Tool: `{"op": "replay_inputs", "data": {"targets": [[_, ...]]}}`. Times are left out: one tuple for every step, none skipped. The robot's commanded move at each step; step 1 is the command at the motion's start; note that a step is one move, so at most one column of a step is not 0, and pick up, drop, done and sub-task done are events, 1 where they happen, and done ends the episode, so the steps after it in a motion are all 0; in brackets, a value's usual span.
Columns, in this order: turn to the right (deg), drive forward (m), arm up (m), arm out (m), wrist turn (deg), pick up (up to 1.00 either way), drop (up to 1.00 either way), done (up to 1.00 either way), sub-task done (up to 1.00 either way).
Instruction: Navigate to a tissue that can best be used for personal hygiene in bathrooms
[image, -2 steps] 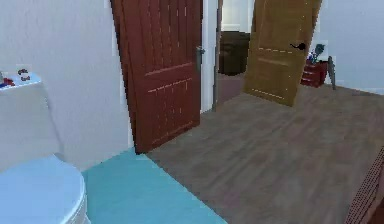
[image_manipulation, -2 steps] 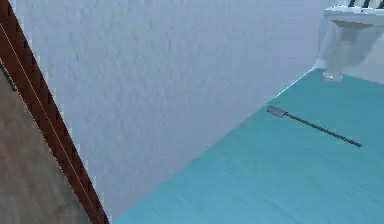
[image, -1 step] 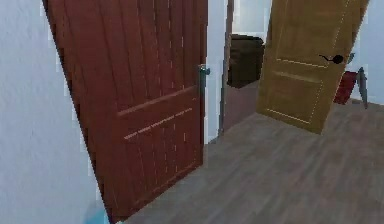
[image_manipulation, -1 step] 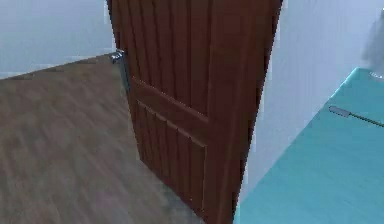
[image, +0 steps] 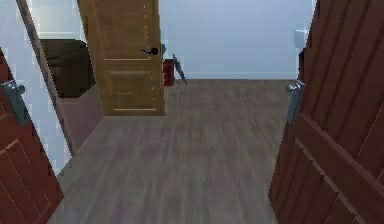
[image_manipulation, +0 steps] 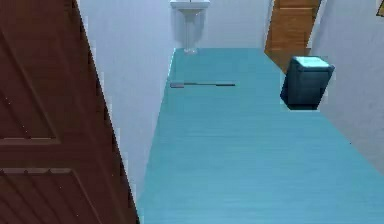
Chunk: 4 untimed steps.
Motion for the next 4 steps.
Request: {"op": "replay_inputs", "data": {"targets": [[0.0,1.00,0.00,0.00,0.0,0.00,0.00,0.00,0.00],[9.0,0.00,0.00,0.00,0.0,0.00,0.00,0.00,0.00],[0.0,0.40,0.00,0.00,0.0,0.00,0.00,0.00,0.00],[-9.0,0.00,0.00,0.00,0.0,0.00,0.00,0.00,0.00]]}}
